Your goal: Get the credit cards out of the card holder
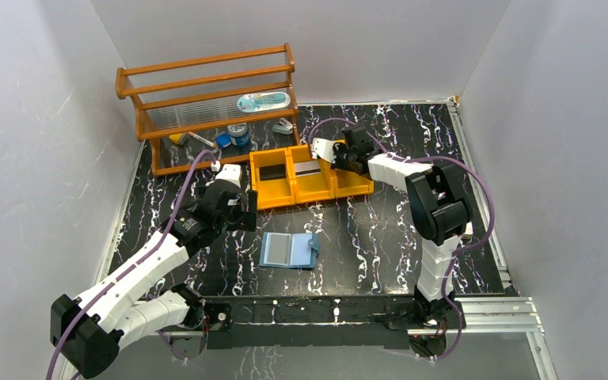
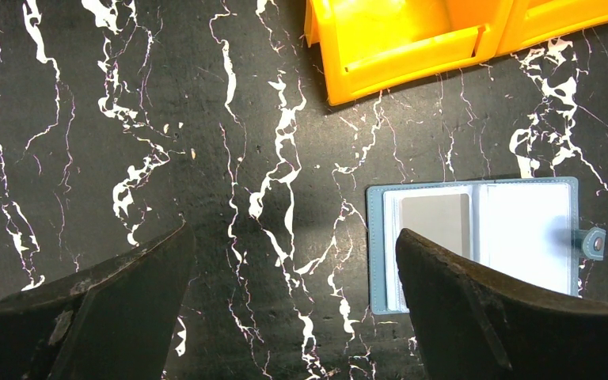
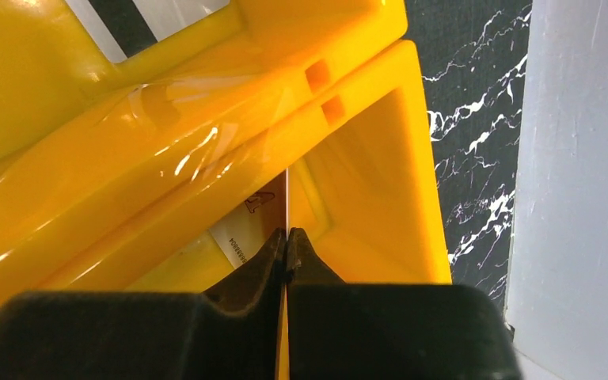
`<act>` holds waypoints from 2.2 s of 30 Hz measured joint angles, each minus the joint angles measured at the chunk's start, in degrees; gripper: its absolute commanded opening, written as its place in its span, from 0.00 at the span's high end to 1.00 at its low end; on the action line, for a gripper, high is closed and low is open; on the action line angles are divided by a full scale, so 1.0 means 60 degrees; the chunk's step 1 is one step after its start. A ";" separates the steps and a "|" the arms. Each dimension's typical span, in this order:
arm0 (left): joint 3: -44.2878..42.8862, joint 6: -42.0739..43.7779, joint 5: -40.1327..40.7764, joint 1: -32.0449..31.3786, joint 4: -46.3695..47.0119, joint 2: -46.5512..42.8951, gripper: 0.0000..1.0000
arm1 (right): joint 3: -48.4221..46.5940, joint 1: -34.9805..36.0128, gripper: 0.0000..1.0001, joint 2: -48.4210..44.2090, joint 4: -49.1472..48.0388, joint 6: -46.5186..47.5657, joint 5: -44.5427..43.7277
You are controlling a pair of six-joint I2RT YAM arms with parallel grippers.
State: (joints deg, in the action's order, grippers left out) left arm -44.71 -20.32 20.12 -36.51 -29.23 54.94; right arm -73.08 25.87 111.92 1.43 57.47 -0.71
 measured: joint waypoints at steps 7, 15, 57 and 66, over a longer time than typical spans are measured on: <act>0.0000 0.0018 0.0000 0.0000 0.0000 0.0025 0.02 | 0.0058 0.0000 0.65 0.0036 0.0127 0.0157 0.0226; 0.0000 0.0033 0.0000 0.0000 0.0000 0.0025 0.02 | 0.0102 -0.0076 0.61 0.0036 0.0576 0.0200 0.0393; 0.0000 0.0029 -0.0047 0.0000 0.0000 0.0146 0.02 | 0.4335 0.0062 0.16 -0.5719 -0.0892 -1.5129 0.2215; -0.0004 -0.0390 0.0692 0.0000 -0.0109 0.0066 0.02 | 0.4572 0.3923 0.22 -0.6637 -0.0197 -1.7322 -0.1472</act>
State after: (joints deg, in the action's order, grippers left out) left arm -44.73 -22.65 24.27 -36.51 -29.89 55.33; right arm -45.65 49.41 72.10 0.25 -46.46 -9.54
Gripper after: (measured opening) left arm 0.983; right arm 0.804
